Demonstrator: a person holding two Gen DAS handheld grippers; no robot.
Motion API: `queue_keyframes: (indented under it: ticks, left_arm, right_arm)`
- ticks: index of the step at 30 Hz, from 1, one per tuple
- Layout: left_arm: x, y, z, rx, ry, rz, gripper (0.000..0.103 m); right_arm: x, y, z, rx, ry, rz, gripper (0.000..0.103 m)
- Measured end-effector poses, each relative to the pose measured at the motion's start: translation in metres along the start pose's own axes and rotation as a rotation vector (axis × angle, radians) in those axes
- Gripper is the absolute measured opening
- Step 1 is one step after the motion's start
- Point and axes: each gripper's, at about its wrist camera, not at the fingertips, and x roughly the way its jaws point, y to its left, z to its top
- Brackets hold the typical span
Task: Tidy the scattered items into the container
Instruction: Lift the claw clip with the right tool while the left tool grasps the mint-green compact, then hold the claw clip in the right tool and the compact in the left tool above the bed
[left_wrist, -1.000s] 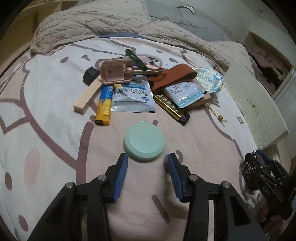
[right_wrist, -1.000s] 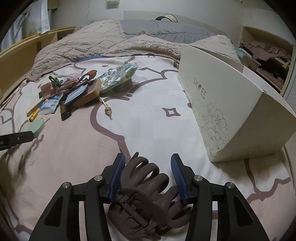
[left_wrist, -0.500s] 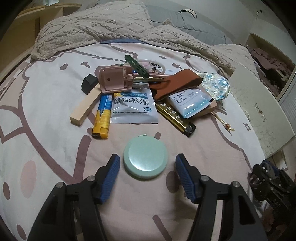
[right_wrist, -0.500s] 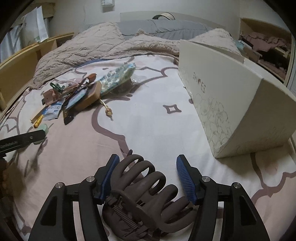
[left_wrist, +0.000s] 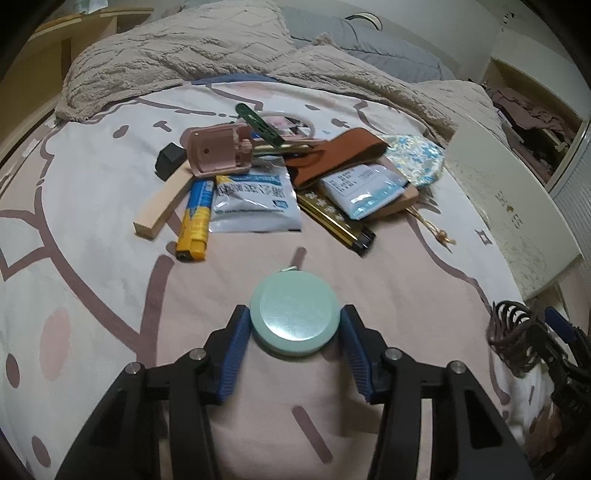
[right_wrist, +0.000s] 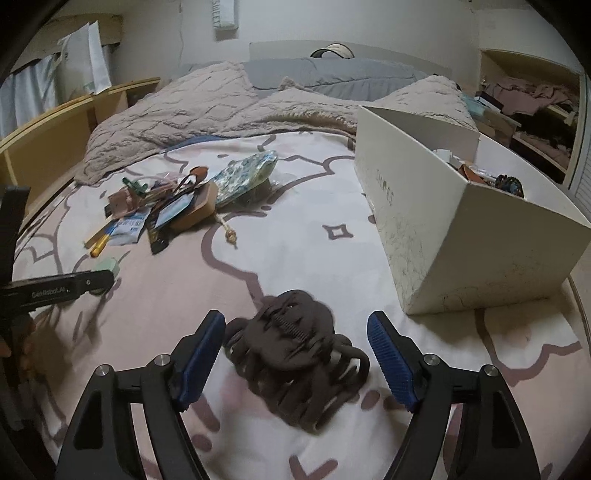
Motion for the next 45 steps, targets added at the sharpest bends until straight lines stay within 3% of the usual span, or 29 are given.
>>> queue_keyframes:
  ticks: [11, 18, 26, 34, 38, 45]
  left_arm:
    - [-0.013, -0.030, -0.026, 0.028, 0.037, -0.080, 0.050]
    - [-0.020, -0.044, -0.039, 0.040, 0.042, -0.119, 0.050]
    - [-0.026, -0.052, -0.053, 0.036, 0.046, -0.147, 0.050]
    - [-0.027, -0.054, -0.057, 0.035, 0.038, -0.133, 0.050]
    - [-0.027, -0.053, -0.058, 0.028, 0.038, -0.136, 0.050]
    - [-0.027, -0.052, -0.058, 0.024, 0.039, -0.136, 0.050]
  right_arm:
    - [-0.009, 0.001, -0.026, -0.028, 0.021, 0.008, 0.079]
    - [-0.005, -0.010, -0.020, -0.020, 0.020, 0.031, 0.079]
    - [0.009, -0.027, -0.017, 0.024, 0.094, 0.157, 0.079]
    - [-0.006, -0.008, -0.024, 0.017, 0.133, 0.331, 0.079]
    - [-0.015, -0.003, -0.022, -0.008, 0.113, 0.318, 0.079]
    - [-0.004, -0.023, -0.014, -0.034, 0.116, 0.211, 0.079]
